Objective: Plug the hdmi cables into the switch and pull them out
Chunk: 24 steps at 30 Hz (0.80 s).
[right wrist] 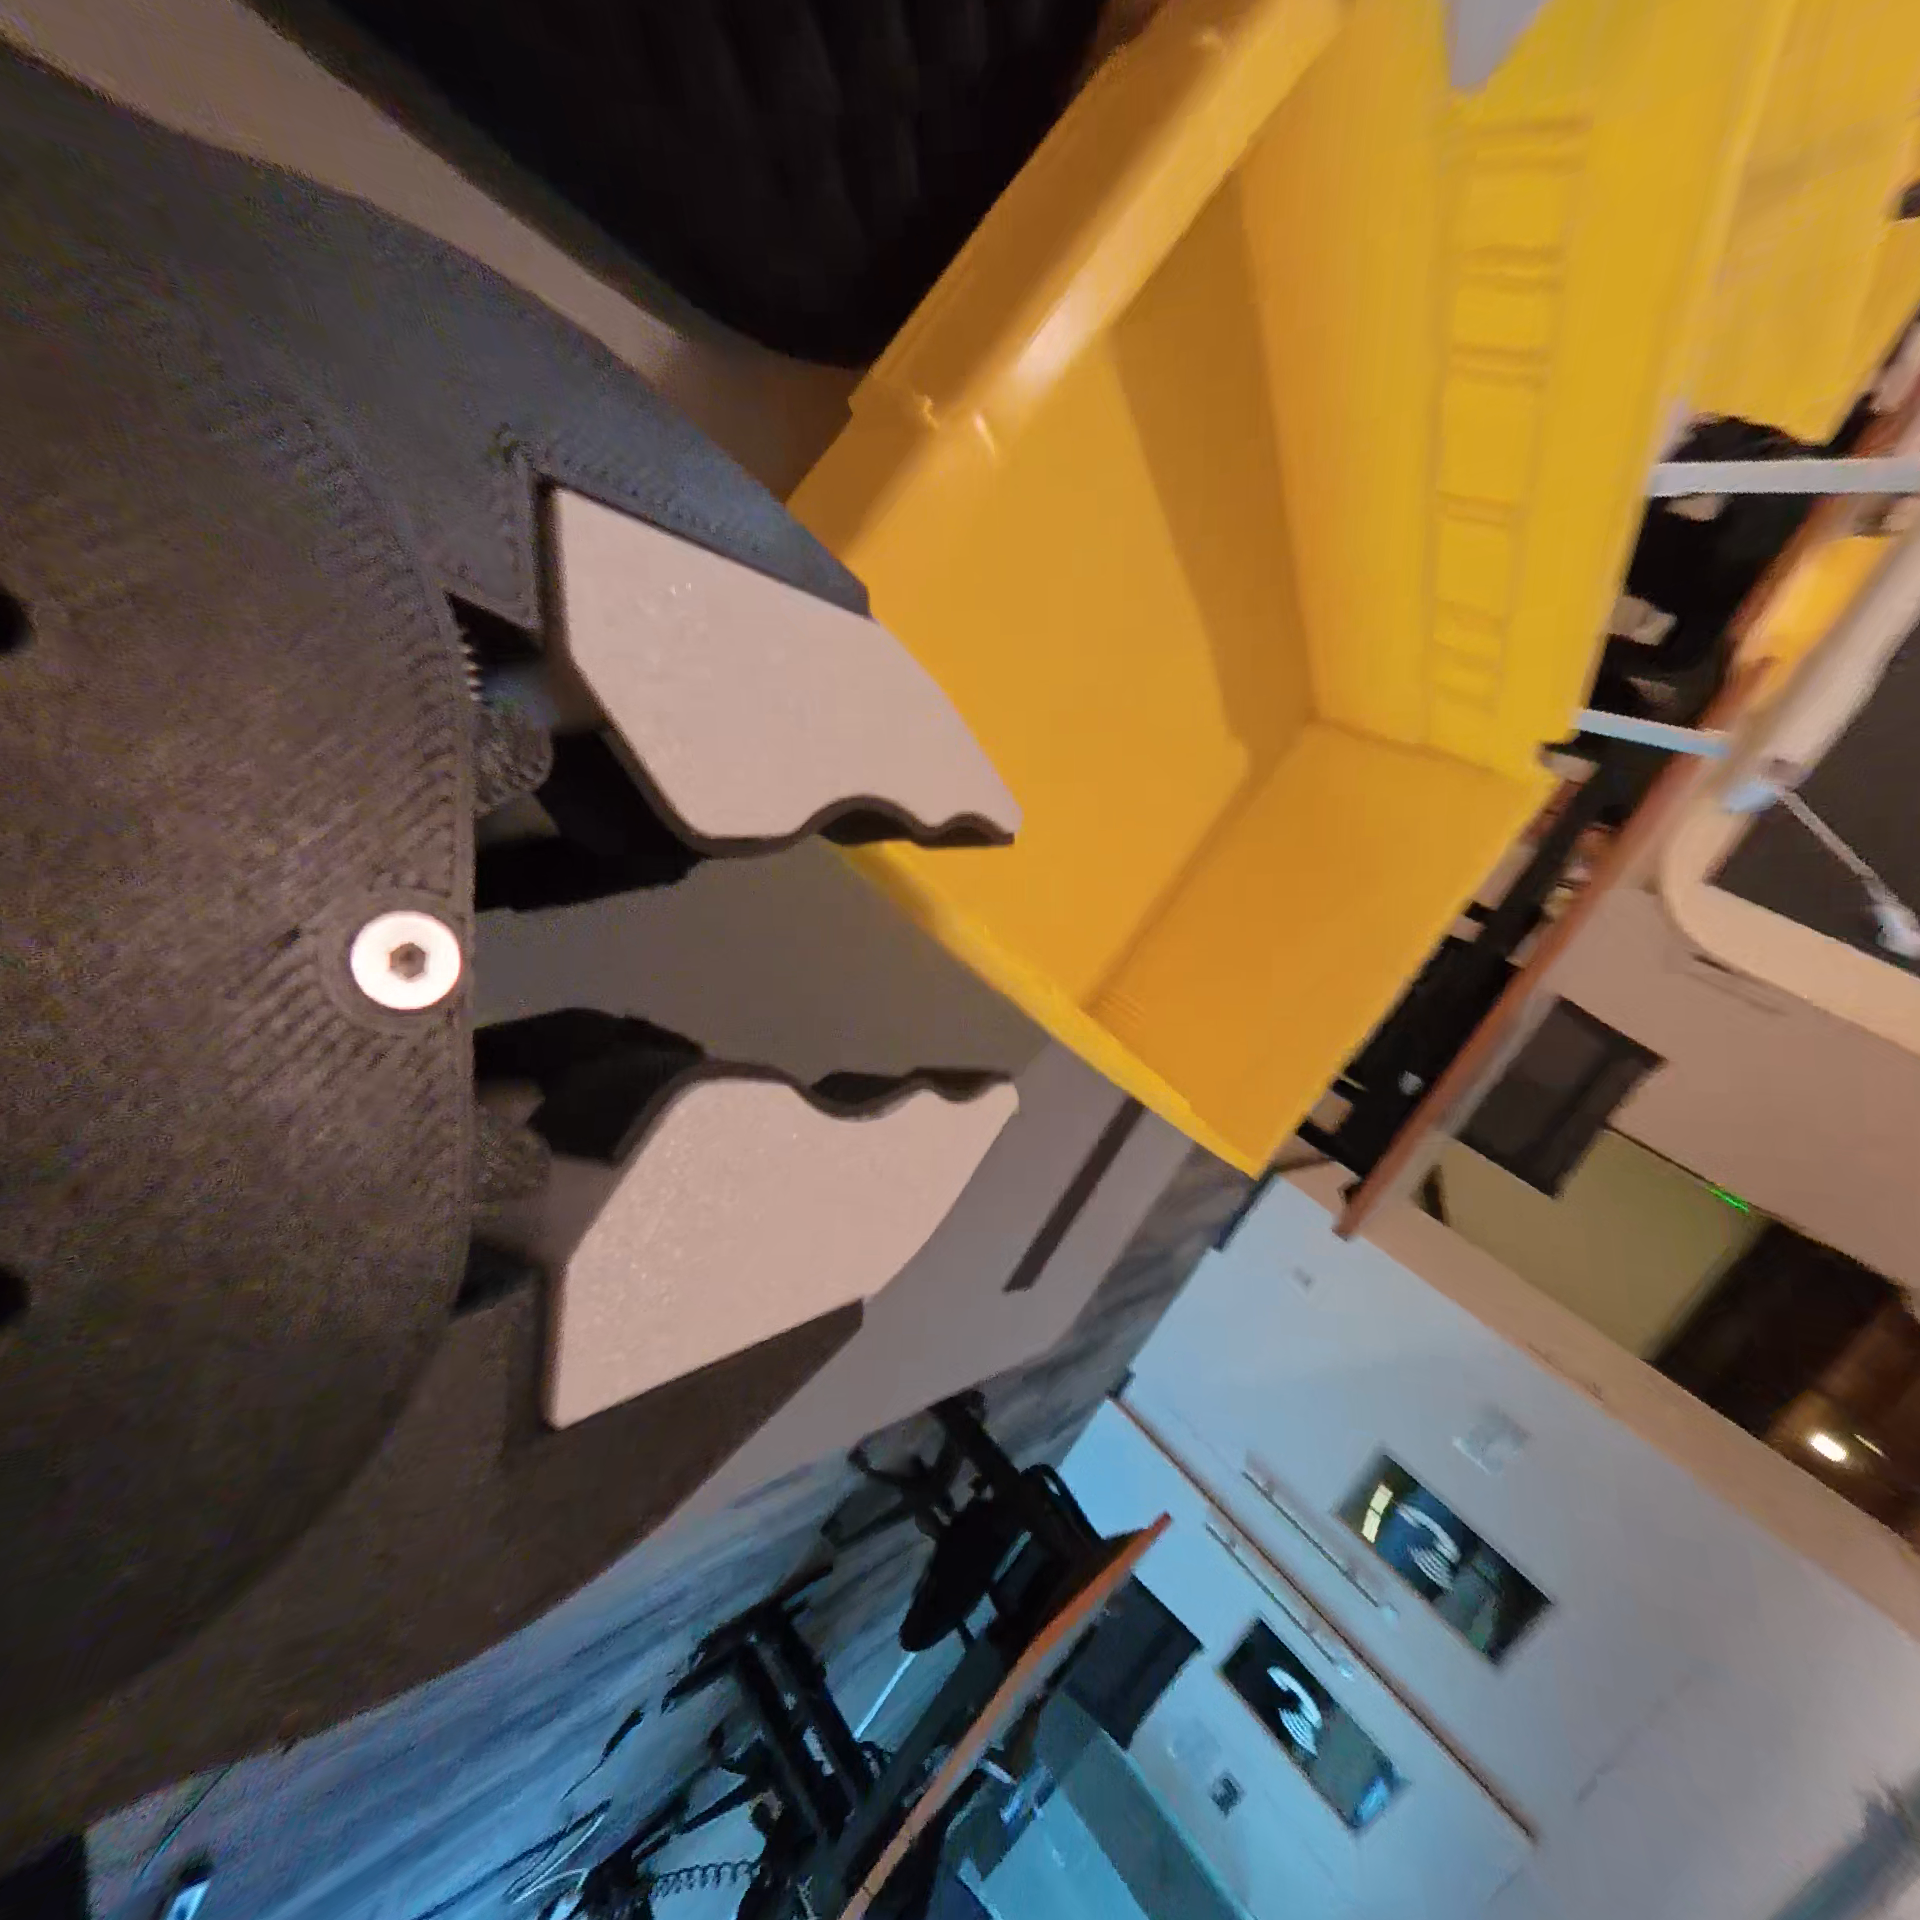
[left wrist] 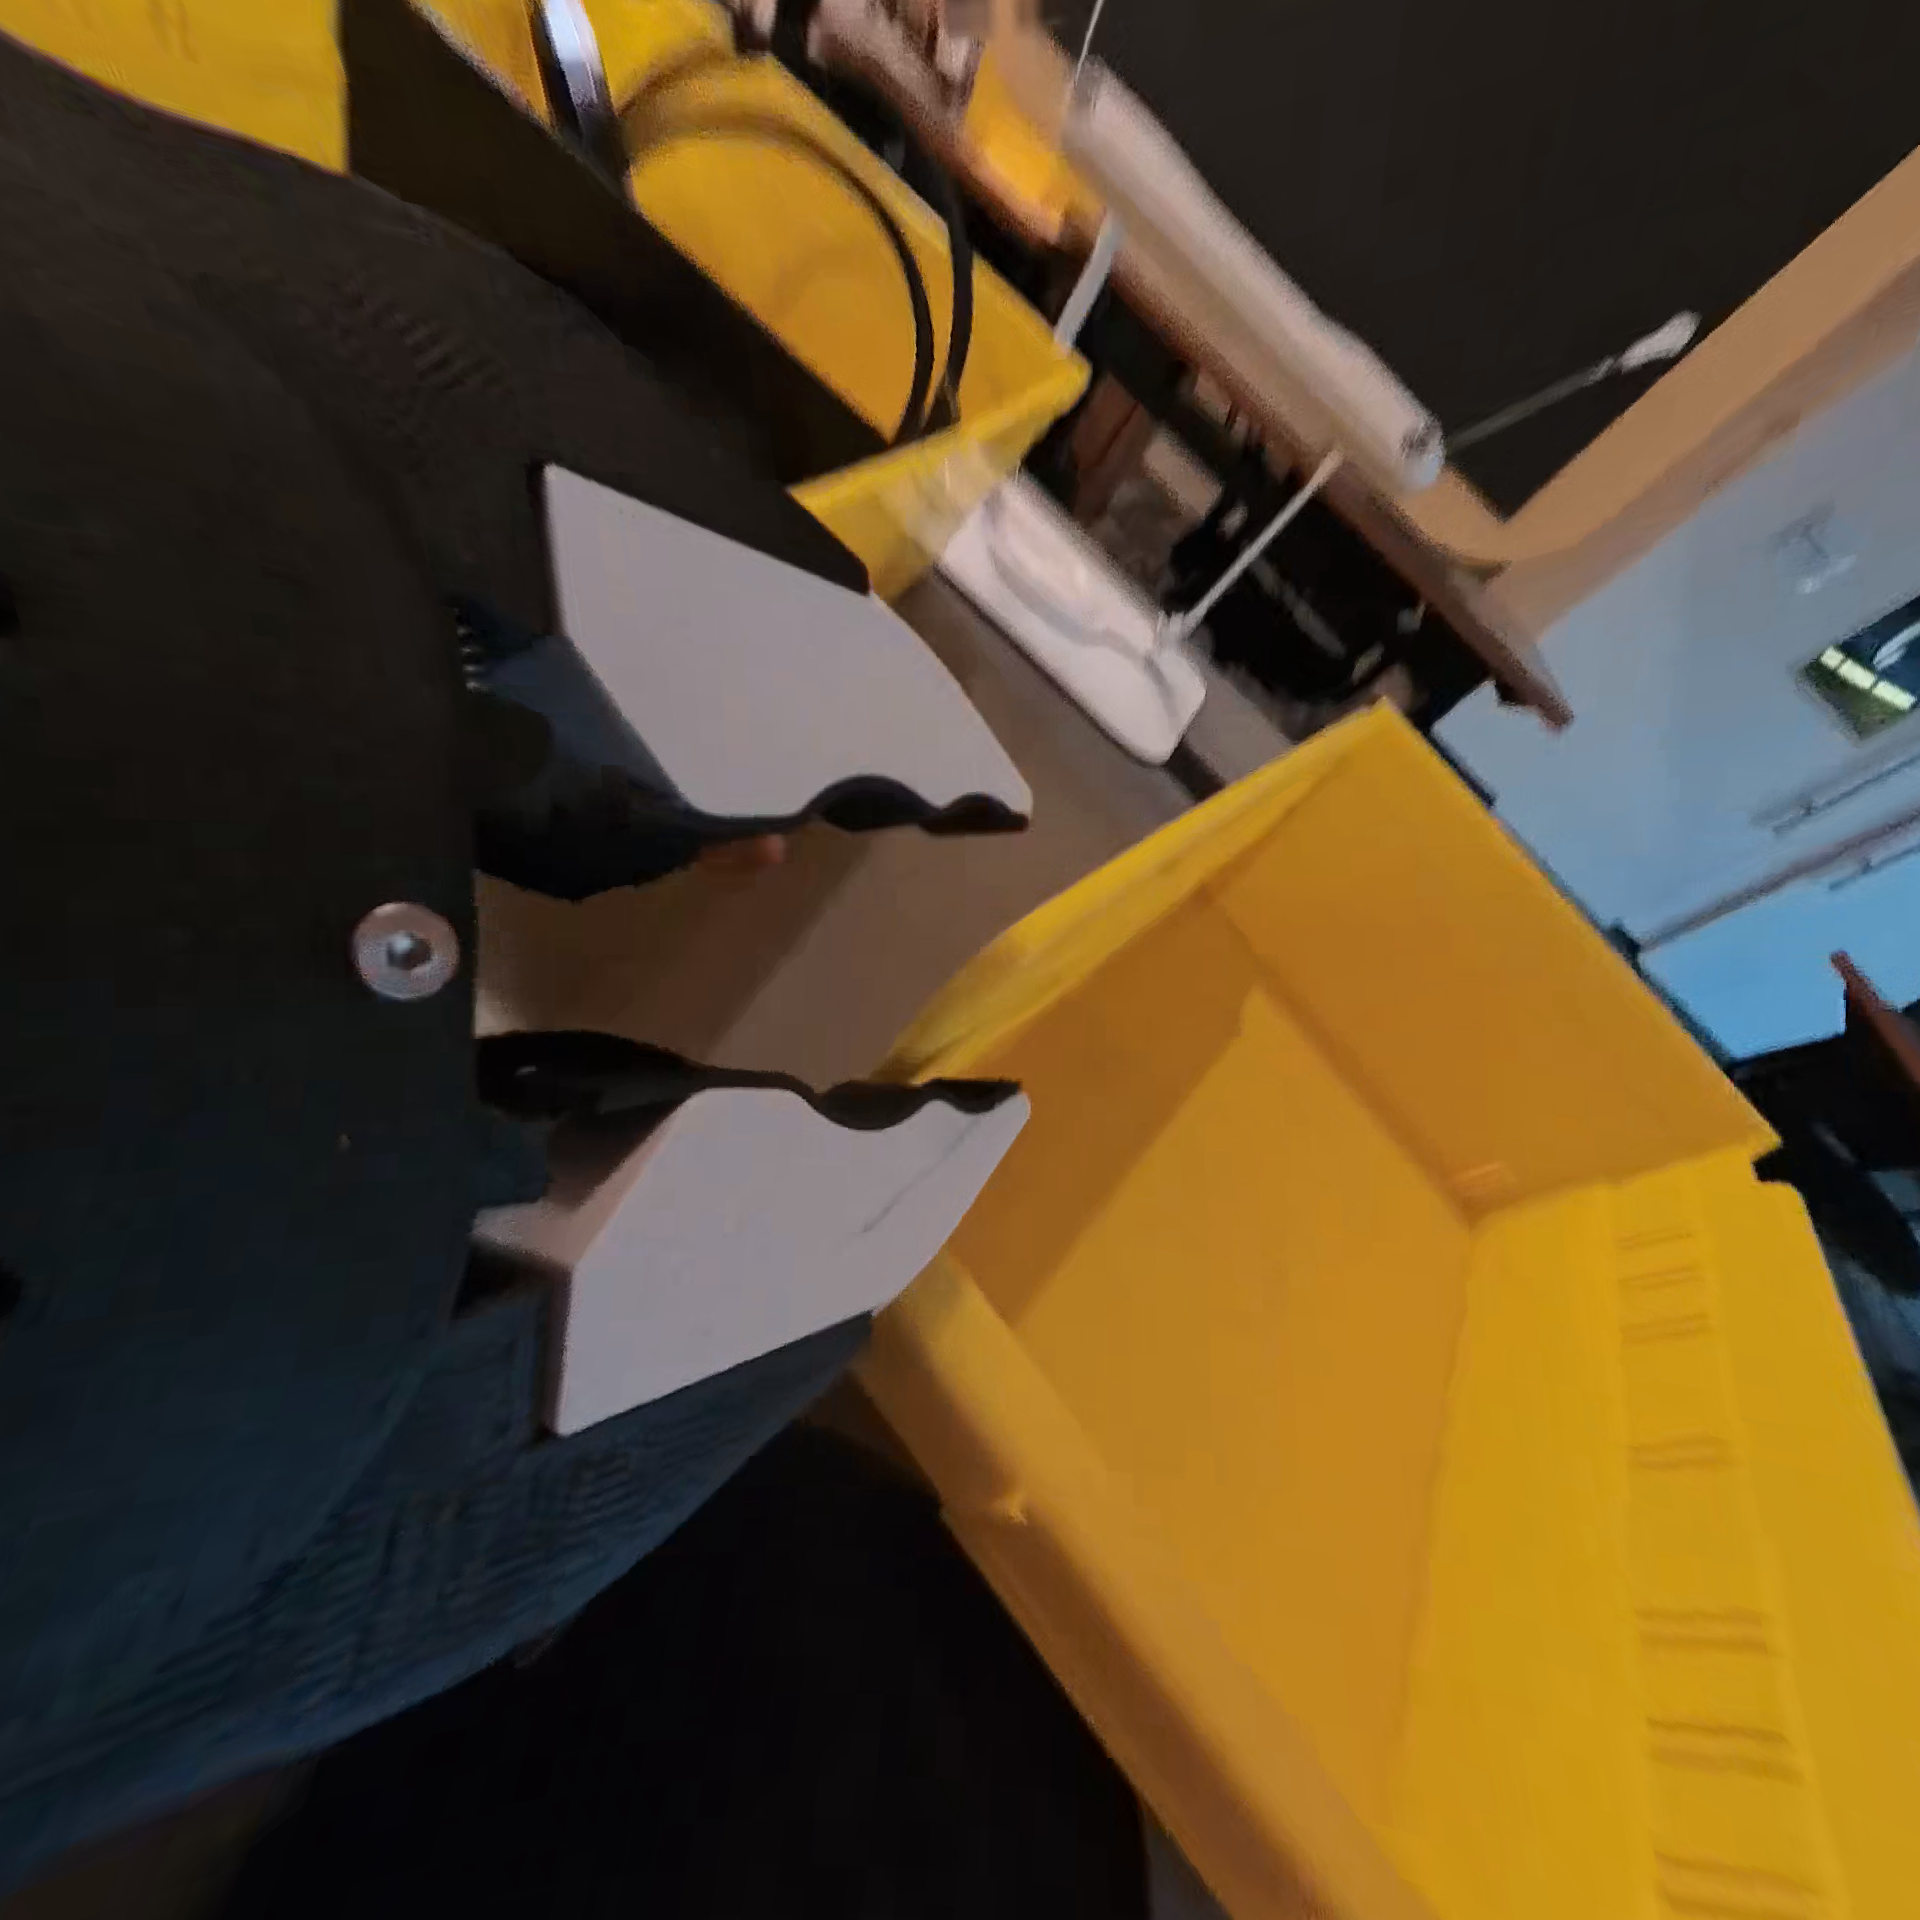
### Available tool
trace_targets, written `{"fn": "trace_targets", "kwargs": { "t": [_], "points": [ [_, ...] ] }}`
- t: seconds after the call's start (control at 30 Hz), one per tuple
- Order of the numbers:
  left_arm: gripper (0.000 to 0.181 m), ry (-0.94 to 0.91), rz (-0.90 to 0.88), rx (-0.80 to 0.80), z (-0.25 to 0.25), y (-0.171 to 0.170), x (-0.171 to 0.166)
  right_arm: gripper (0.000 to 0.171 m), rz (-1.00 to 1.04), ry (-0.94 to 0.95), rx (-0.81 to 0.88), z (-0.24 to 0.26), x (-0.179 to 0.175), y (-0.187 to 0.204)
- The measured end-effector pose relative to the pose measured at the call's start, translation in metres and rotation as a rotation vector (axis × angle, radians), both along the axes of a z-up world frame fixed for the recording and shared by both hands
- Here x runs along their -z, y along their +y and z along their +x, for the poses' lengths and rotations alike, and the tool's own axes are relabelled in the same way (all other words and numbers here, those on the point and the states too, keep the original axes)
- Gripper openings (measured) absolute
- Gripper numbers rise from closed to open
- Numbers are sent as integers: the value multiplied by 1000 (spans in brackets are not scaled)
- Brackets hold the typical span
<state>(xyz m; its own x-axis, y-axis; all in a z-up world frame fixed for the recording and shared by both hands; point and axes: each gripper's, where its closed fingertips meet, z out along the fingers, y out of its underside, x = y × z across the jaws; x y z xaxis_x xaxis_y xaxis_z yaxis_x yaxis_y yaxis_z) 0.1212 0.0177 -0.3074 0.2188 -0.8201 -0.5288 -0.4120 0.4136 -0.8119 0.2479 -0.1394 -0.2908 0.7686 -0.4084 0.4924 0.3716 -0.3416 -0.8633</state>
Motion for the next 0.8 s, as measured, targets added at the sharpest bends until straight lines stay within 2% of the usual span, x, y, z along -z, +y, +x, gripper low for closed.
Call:
{"fn": "trace_targets", "kwargs": {
  "t": [0.07,0.13,0.2,0.27,0.37,0.43,0.53,0.6,0.7,0.8],
  "points": [
    [63,18,122,-23,-17,3,-11,54,101,-29,1,-1,-19,-9],
    [63,17,225,-36,-37,5,-25,63,151,-69,-19,-8,-35,-17],
    [62,5,280,-84,-61,15,-37,72,146,-127,-108,-27,-46,-16],
    [61,27,248,-81,-79,23,-38,70,75,-145,-248,-55,-43,-4],
    [48,89,179,-77,-104,38,-30,67,-203,-106,-456,-100,-3,20],
    [43,148,115,-72,-117,51,-17,62,-376,-129,-431,-106,22,33],
    [42,182,-53,-25,-130,65,2,55,-466,-109,-419,-110,47,51],
    [45,245,-60,-24,-139,79,13,51,-468,-60,-403,-111,54,59],
    [46,345,-1,-28,-146,99,30,46,-491,-88,-341,-103,55,65],
    [32,347,-76,25,-141,100,40,42,-519,-70,-307,-95,58,67]
  ]
}}
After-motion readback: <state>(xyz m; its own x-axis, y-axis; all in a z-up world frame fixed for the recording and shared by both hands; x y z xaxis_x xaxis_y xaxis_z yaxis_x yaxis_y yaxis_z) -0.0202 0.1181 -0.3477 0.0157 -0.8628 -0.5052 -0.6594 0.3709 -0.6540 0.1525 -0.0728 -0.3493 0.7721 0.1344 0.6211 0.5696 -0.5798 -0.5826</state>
